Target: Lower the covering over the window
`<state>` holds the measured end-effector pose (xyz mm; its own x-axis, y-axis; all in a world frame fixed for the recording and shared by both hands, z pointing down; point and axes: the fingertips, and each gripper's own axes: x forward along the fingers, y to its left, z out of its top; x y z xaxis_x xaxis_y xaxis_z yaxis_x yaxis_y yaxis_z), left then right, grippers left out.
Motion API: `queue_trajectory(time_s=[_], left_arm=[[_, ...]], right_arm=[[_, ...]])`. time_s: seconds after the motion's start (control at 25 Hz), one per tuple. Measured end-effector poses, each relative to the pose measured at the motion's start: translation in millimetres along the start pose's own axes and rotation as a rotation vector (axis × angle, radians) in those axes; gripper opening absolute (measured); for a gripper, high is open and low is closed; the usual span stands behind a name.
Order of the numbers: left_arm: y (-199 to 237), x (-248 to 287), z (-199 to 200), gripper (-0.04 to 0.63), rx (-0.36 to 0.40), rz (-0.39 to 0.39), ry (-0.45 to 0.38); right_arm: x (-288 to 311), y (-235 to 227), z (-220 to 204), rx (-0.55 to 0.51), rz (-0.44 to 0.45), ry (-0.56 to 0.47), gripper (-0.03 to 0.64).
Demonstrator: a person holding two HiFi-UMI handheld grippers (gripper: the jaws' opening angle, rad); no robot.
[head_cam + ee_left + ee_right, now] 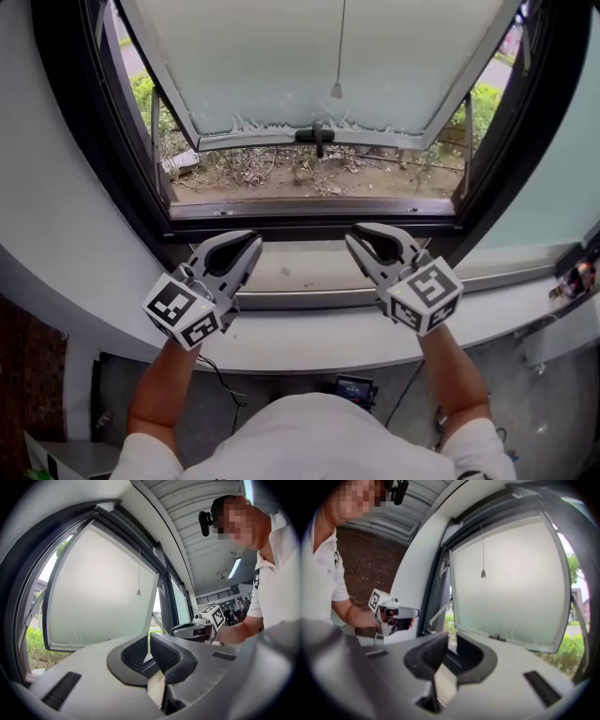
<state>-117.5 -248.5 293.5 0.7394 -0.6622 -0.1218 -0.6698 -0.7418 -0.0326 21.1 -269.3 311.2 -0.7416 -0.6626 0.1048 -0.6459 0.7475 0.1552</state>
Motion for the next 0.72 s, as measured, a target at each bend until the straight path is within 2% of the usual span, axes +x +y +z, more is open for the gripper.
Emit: queue_trajectory(time_s=[0.16,0.48,0.72], left_arm=[[11,15,31,0.018,0.08,-0.008,-0.013],[9,43,69,0.018,0.184,-0.053,-0.018],[11,60,110,0.018,0.305,-0.06,-0.038]], right_arm=[[5,-16,26,-0.049,-0.019,-0.021,0.063],[15,-32,60,-0.125,-0.028,-0.045,0.063],[23,-46,104,-0.212,-0.043,-0.08,0.063]])
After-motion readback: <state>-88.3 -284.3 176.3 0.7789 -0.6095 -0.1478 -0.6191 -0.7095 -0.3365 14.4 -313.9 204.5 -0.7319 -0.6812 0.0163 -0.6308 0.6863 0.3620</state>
